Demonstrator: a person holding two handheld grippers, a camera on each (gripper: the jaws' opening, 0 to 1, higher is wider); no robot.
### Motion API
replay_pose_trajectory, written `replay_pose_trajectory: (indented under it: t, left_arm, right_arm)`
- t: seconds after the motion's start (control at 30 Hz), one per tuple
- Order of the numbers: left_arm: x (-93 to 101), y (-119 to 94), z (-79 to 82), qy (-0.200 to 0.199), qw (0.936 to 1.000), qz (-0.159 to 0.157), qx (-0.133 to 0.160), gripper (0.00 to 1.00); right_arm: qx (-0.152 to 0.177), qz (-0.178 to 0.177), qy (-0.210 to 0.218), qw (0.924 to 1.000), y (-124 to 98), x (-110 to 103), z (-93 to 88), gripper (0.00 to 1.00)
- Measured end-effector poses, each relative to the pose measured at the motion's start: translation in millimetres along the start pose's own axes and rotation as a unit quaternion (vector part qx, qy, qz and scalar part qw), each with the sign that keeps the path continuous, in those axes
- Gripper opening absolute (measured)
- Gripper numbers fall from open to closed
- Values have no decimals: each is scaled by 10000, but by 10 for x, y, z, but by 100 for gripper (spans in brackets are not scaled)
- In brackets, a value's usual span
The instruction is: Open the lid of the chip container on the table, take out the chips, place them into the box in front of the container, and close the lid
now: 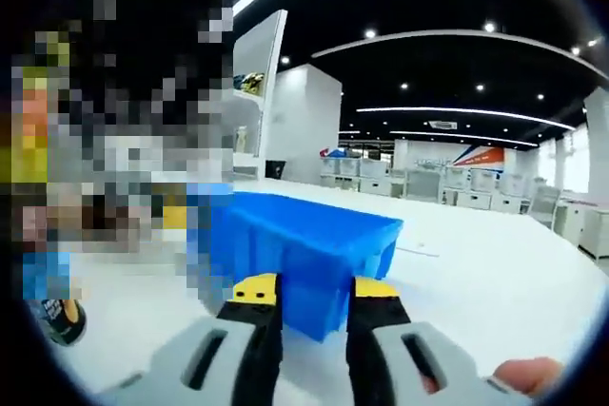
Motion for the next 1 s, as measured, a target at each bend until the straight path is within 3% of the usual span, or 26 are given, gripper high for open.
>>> replay_pose_trajectory:
  t: [0.17, 0.37, 0.5, 0.63, 0.87, 1.0]
  left_arm:
    - [20, -20, 1, 105, 9999, -18, -49, 36]
    - [47, -43, 89, 212, 9997, -90, 108, 36]
    - [70, -36, 166, 421, 9988, -99, 212, 36]
    - [36, 4, 250, 385, 9990, -84, 215, 36]
    - [-110, 287, 371, 472, 9984, -181, 234, 36]
    - [-241, 465, 293, 509, 9984, -167, 183, 36]
  right_arm:
    - [-81, 21, 19, 10000, -64, 27, -27, 20]
    - [-3, 33, -8, 10000, -64, -2, 26, 19]
    - [175, 18, -291, 9994, -40, 4, 129, 19]
    - [264, 37, -387, 9989, 1, 0, 239, 19]
    - [367, -42, -460, 9983, 177, 169, 378, 20]
    - [348, -60, -532, 9980, 310, 284, 372, 20]
Point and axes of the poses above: the point that each gripper's makers call its tool centre point, and the gripper's own axes: y roughly forward along the fingers, x roughly to its right, z roughly out of its top, the point moved 3 cm from there along -y, roughly backward along the fingers, and after that the axes turned 14 degrees about x, right-handed, at the moved point
